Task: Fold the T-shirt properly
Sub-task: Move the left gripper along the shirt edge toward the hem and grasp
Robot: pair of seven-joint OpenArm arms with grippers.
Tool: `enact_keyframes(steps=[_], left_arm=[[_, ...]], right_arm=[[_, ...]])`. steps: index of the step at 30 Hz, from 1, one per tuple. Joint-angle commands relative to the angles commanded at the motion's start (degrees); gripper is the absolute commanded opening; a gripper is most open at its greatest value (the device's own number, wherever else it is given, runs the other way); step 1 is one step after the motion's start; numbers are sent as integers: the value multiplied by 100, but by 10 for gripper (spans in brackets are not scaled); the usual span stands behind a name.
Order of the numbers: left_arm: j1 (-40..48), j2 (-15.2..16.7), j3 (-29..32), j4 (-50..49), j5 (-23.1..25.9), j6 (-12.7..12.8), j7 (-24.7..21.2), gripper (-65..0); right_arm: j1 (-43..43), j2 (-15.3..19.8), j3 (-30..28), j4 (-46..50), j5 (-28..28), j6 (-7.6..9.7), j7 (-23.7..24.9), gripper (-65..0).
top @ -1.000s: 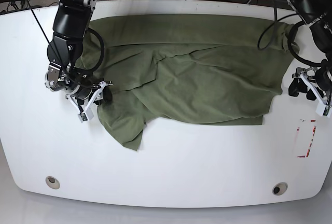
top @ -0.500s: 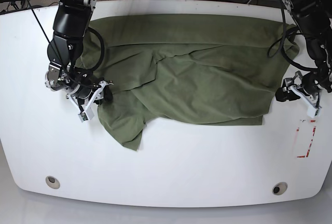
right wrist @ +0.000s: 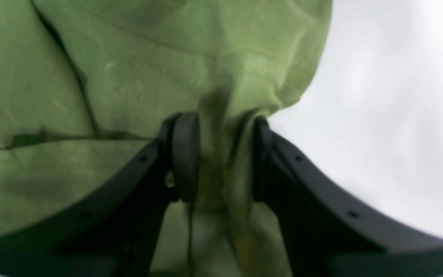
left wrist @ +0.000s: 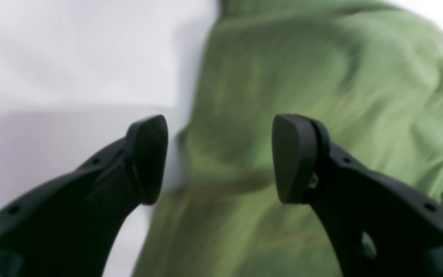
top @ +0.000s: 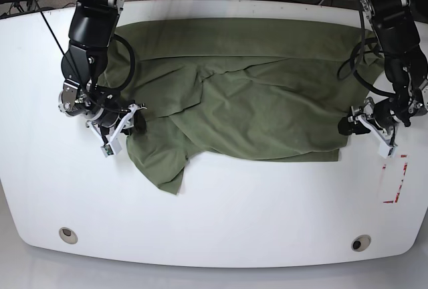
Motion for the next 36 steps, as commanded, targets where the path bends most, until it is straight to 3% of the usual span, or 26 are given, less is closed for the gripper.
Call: enact_keyframes(steps=[10, 25, 36], left_arm=[[-176, 176, 9, -18, -9, 0, 132, -258], [-149, 457, 9, 70, -26, -35, 1037, -258], [-167, 431, -18, 905, 0, -26, 1029, -258]], right_arm=[[0, 0, 0, -9, 9, 0, 0, -460], [0, -70, 0, -9, -26, 0, 70, -460], [0, -88, -9, -9, 9, 0, 79, -460]])
